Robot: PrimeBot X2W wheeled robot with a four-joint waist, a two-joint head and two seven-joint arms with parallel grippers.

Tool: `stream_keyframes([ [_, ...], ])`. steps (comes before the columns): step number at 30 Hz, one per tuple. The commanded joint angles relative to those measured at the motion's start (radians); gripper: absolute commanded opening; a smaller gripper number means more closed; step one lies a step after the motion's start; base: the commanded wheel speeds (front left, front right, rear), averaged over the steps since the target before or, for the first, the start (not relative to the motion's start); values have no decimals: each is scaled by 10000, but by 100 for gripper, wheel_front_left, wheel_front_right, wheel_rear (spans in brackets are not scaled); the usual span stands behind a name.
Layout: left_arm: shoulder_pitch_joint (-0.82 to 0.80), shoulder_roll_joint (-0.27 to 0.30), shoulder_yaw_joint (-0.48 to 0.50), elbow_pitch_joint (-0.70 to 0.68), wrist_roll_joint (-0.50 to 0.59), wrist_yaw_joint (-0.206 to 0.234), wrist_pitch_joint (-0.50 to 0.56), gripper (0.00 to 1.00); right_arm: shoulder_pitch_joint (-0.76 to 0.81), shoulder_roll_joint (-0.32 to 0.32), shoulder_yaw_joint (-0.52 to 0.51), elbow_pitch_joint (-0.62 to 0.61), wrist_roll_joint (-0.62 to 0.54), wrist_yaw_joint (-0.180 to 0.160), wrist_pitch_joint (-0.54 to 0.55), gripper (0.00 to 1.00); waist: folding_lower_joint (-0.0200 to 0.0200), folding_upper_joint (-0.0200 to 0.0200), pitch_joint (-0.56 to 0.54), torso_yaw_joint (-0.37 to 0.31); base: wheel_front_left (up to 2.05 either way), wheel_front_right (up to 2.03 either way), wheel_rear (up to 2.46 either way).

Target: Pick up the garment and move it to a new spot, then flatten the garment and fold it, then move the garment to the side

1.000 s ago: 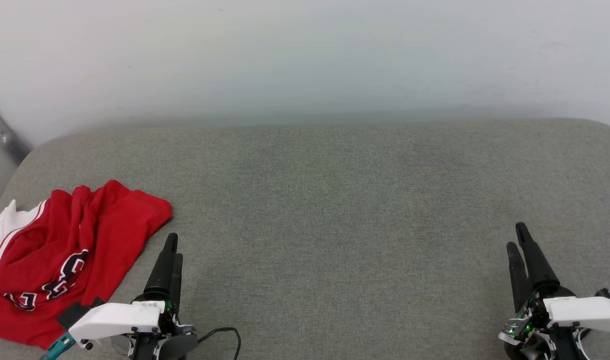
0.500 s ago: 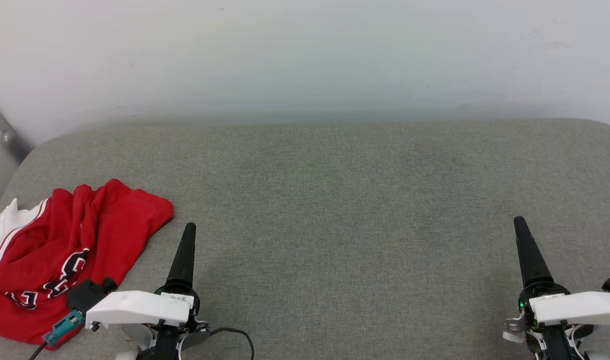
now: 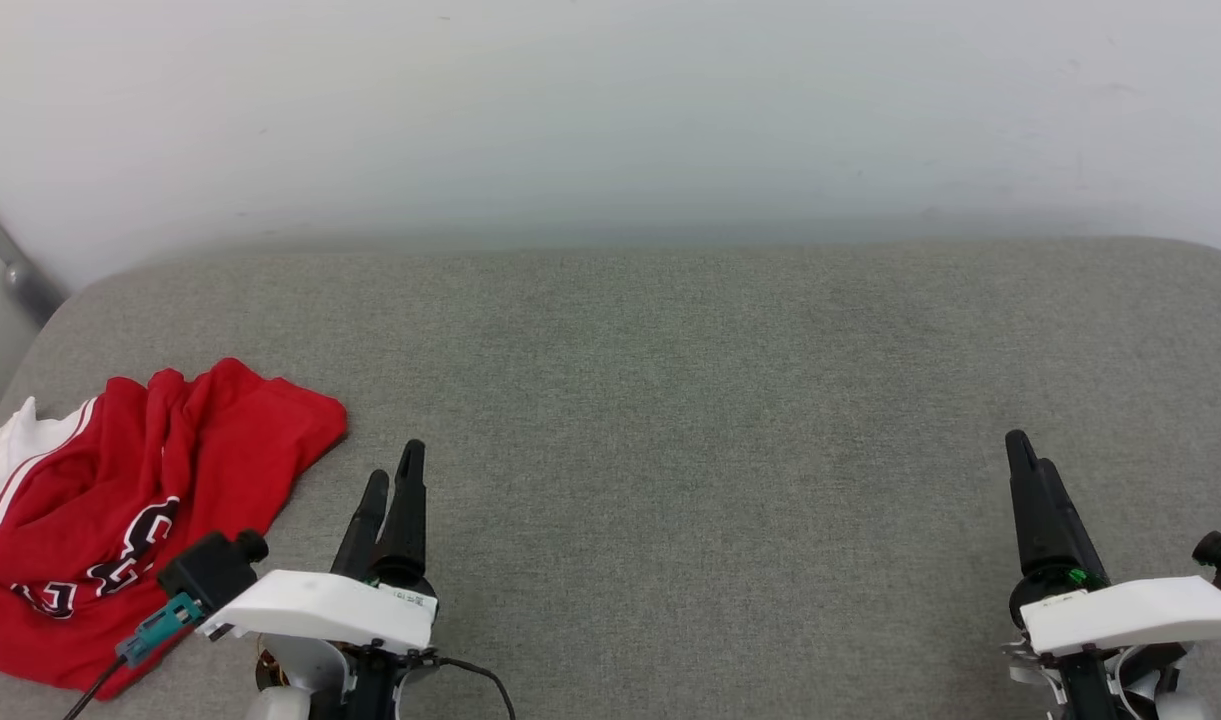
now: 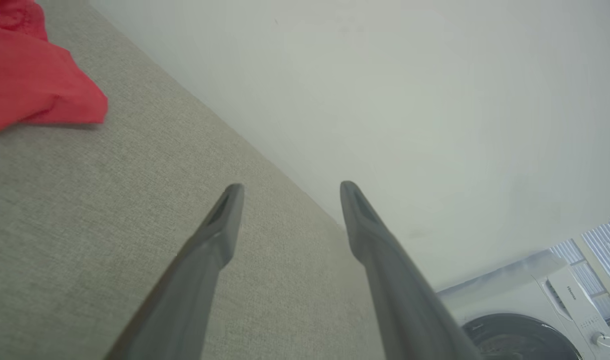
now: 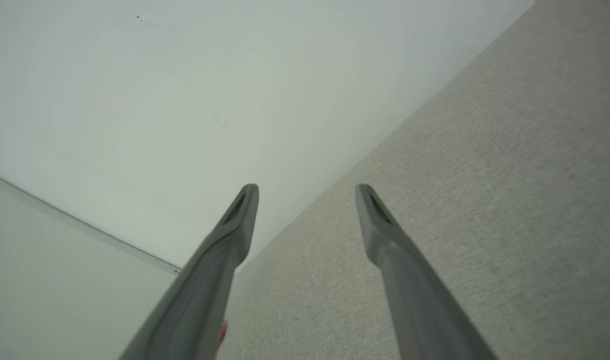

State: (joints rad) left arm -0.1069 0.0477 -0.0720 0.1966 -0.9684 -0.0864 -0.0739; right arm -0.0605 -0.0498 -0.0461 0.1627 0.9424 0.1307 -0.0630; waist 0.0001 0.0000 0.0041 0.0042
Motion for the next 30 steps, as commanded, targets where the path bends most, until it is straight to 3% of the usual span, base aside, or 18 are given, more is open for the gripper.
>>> stream_keyframes([
  [1, -240, 20, -81, -106, 396, 36, -86, 100, -64, -10, 34, -183, -345, 1, -90, 100, 0, 0, -1, 2, 0, 0, 0],
  [13, -229, 139, -496, -132, 3137, 300, -457, 100, 86, -10, 31, -499, -2593, 1, 68, 100, -1, 0, -13, 46, 0, 0, 0],
  [30, -274, 327, -956, -74, 5400, 673, -917, 100, 284, -10, -33, -895, -4581, 1, 283, 100, -1, 0, -41, 84, 0, 0, 0],
])
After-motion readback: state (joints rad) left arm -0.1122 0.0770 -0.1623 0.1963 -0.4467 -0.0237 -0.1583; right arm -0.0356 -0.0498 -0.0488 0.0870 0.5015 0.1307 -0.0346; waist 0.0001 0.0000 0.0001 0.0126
